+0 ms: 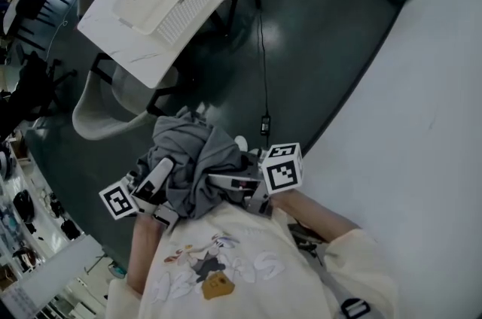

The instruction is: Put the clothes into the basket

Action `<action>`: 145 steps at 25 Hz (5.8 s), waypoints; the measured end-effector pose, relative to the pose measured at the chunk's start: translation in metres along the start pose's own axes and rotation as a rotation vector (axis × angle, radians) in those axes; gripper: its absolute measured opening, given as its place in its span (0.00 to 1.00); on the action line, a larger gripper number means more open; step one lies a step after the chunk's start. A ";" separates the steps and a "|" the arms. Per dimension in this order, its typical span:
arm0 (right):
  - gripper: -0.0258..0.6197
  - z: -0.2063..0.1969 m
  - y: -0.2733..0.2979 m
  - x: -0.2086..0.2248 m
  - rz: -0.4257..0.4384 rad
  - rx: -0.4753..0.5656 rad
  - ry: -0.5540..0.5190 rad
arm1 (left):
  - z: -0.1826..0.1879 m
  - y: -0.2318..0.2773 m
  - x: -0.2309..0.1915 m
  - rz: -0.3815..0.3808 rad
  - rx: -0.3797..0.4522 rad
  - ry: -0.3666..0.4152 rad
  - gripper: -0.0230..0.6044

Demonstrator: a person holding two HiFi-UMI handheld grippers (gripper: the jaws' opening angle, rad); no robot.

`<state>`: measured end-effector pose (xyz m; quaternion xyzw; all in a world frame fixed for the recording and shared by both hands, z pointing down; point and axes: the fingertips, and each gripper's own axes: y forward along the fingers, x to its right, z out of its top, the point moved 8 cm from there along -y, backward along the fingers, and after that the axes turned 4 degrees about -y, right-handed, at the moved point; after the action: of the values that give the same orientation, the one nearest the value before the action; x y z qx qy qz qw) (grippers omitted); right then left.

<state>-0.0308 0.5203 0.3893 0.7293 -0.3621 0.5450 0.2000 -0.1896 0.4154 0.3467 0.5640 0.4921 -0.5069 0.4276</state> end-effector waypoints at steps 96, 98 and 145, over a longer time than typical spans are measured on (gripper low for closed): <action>0.49 0.558 0.257 0.218 -0.122 -0.267 0.094 | 0.527 0.255 -0.088 0.068 0.375 -0.127 0.75; 0.49 0.565 0.259 0.225 -0.147 -0.283 0.086 | 0.532 0.259 -0.096 0.073 0.396 -0.136 0.75; 0.45 0.595 0.271 0.343 -0.570 -0.584 0.002 | 0.530 0.285 -0.209 0.443 0.660 -0.158 0.57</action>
<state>0.2035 -0.1725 0.4897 0.7125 -0.2847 0.3428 0.5420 0.0122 -0.1730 0.4853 0.7227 0.1353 -0.5750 0.3587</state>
